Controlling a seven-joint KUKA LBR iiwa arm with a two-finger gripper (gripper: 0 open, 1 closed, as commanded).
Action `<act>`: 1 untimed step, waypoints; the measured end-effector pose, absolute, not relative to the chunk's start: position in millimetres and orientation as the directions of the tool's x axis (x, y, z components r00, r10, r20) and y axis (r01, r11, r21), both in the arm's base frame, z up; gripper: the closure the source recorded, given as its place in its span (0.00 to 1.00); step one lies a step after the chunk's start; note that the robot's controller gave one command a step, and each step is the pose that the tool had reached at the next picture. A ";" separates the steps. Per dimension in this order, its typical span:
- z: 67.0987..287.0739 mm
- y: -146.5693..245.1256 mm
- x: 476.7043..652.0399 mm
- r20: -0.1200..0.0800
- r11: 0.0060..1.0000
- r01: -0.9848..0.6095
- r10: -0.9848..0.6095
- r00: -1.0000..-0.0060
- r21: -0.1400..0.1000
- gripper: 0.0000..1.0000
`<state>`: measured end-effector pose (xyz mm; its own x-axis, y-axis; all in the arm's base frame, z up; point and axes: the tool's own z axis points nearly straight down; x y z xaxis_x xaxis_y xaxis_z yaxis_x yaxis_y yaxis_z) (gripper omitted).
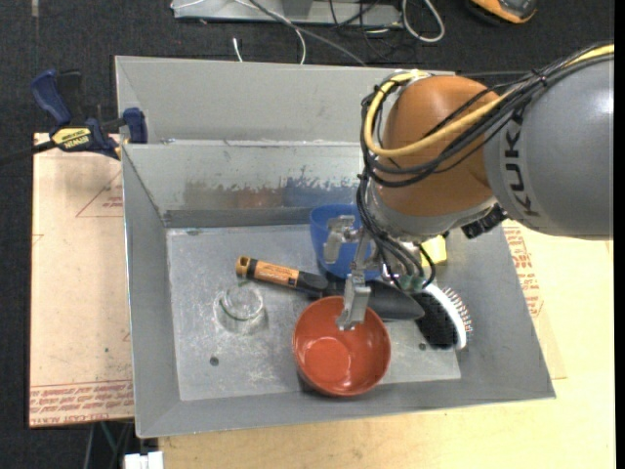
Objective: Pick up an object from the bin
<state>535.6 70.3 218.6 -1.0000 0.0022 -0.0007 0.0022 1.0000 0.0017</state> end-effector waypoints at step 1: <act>206.3 76.2 535.7 -0.008 1.000 -0.027 -0.027 -1.000 0.001 0.00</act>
Offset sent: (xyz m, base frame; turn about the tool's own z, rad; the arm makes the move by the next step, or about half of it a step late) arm 0.0151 0.0044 -0.0489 -0.1917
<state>535.7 76.2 206.3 -0.9996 -0.0266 -0.0084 -0.0266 0.9996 0.0008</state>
